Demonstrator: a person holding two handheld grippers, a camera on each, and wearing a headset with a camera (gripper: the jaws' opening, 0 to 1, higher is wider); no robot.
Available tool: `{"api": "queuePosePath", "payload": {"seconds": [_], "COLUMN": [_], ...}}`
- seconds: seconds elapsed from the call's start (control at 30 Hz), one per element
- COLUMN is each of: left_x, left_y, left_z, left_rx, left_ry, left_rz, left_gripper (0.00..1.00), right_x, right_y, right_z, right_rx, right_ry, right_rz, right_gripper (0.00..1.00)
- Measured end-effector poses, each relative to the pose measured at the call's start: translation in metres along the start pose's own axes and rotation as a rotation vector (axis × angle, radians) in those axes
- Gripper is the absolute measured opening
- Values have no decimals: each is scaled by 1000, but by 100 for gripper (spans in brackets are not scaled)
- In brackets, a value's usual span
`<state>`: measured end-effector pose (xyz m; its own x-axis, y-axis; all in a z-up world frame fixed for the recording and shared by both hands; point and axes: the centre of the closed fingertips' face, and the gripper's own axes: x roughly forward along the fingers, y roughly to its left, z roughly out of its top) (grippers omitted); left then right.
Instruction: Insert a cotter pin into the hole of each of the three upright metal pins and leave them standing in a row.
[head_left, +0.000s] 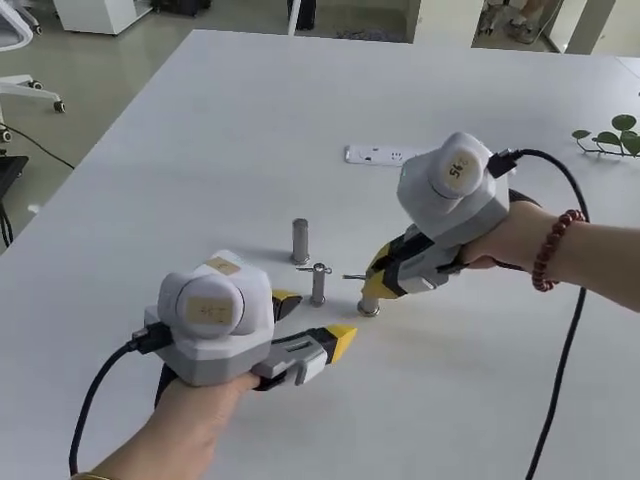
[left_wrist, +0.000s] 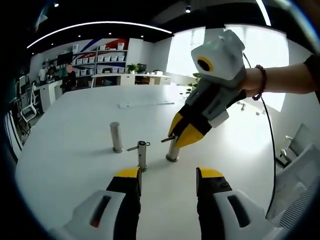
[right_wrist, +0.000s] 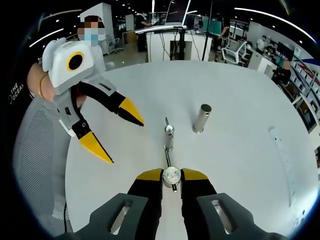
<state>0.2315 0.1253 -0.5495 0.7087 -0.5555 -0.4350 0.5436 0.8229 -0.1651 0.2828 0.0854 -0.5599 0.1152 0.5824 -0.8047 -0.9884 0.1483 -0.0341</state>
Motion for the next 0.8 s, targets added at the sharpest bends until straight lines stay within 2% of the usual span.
{"api": "queuePosePath", "payload": {"seconds": [0.1, 0.63, 0.8], "left_x": [-2, -9, -13], "left_y": [0, -1, -2], "left_z": [2, 5, 6], "left_rx": [6, 7, 5], "left_ry": [-5, -12, -17], "left_rz": [2, -4, -8], "left_gripper": [44, 46, 46], "right_x": [1, 0, -2], "right_y": [-5, -3, -3], "right_z": [-3, -11, -12], "right_rx": [4, -7, -2], "right_ry": [7, 48, 43], "right_rz": [-1, 4, 8], "right_gripper": [8, 8, 8]}}
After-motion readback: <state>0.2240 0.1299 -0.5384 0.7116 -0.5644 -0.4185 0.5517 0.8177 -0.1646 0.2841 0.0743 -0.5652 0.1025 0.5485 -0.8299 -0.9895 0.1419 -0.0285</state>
